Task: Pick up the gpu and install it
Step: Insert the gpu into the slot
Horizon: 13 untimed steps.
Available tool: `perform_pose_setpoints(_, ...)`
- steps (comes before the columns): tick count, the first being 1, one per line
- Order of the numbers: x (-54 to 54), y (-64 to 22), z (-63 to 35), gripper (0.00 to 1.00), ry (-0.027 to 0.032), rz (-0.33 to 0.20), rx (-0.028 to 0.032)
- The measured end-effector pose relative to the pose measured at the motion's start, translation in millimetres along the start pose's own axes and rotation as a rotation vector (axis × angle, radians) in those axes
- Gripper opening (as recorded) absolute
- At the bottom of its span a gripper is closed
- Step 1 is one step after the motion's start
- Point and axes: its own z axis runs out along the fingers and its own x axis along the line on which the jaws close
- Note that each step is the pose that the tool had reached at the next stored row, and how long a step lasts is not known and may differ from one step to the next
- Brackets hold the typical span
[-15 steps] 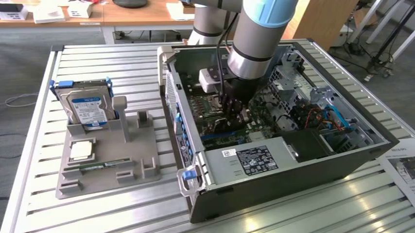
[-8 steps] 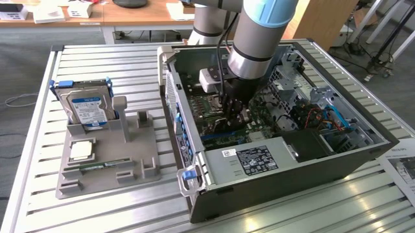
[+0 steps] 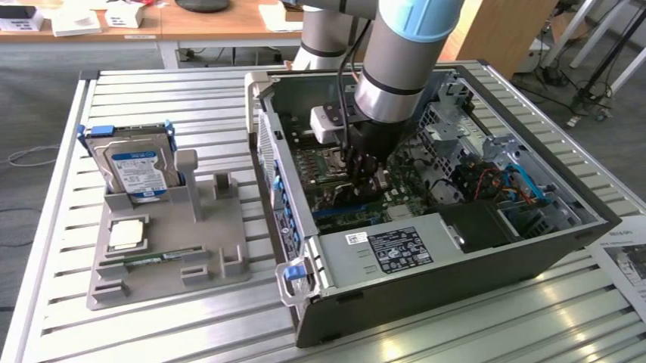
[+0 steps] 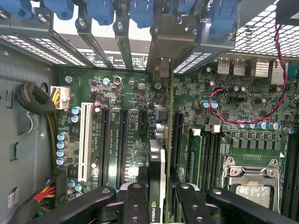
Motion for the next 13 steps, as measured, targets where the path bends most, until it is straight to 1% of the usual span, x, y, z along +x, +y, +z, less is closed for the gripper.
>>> perform_pose_setpoints(9,-1.1,-0.1,0.1,0.27,-0.0001,0.0,0.0)
perform_pose_setpoints(13,-1.2,1.9,0.2,0.27,-0.0003,0.0,0.0004)
